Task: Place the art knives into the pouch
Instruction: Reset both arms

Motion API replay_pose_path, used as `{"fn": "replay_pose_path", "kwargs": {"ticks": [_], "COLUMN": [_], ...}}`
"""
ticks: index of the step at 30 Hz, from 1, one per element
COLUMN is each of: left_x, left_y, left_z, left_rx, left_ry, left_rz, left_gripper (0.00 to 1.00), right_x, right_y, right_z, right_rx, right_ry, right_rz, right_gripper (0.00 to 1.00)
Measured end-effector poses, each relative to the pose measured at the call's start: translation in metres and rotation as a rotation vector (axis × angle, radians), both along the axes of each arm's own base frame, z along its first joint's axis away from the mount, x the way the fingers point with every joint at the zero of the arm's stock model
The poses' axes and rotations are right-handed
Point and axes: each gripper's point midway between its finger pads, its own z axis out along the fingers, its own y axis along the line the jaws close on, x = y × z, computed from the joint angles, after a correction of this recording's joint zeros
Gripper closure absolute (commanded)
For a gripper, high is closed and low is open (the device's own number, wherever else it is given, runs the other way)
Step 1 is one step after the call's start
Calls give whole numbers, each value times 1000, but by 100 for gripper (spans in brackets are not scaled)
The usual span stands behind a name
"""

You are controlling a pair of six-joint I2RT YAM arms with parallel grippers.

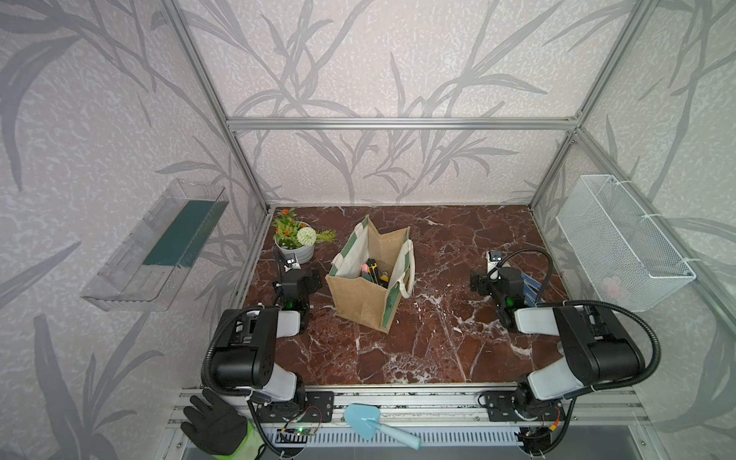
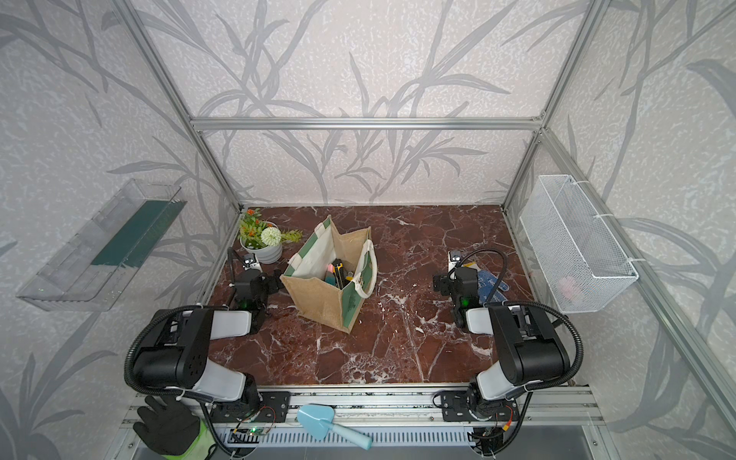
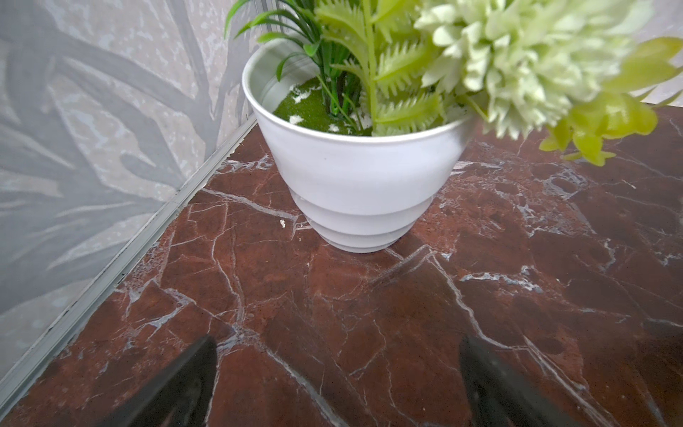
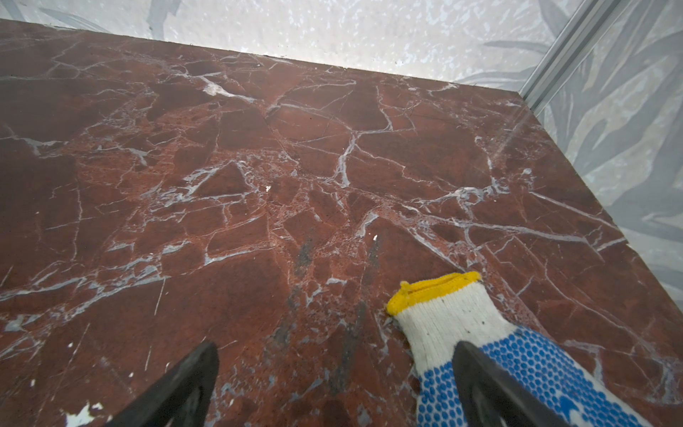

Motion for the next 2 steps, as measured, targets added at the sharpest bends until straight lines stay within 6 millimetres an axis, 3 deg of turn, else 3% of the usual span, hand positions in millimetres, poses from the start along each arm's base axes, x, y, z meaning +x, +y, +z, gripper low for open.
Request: {"fn": "replay_pose_path", "kwargs": {"ticks": [2], "left_x": [1], "left_y": [0], "left_z": [1], "left_rx": [0], "left_ry": [-2], "left_rz": [-1], "left_gripper": [1], "right_x": [0], "right_y": [0], "right_z": [0], "right_rx": [0], "right_ry": [0], "right_rz": [0], "right_gripper": [1]}}
